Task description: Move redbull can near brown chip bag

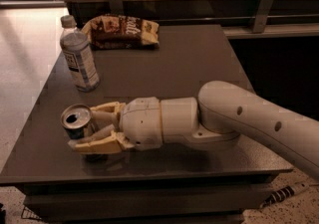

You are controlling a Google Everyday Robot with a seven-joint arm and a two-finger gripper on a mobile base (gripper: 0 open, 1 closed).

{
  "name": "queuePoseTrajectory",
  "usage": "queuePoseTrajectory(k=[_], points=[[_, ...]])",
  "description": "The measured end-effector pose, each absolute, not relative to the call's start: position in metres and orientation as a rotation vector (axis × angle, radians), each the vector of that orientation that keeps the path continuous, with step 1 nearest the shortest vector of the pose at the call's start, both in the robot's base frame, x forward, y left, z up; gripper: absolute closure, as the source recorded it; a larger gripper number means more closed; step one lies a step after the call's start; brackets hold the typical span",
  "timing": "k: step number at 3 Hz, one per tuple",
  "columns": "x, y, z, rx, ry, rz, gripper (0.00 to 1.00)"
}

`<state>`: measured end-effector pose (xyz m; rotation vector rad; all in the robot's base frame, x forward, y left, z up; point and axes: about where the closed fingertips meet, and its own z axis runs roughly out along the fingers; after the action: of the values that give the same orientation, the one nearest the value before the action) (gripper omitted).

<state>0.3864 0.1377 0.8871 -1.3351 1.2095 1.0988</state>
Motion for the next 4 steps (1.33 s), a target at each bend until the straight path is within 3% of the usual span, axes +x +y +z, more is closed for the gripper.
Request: queuePoseTrajectory(k=[2,4], points=[[0.418,0.124,0.906,-1.314,1.202,1.118,1.00],[0.513,0.076,0.962,-1.270,1.250,1.118,1.00]])
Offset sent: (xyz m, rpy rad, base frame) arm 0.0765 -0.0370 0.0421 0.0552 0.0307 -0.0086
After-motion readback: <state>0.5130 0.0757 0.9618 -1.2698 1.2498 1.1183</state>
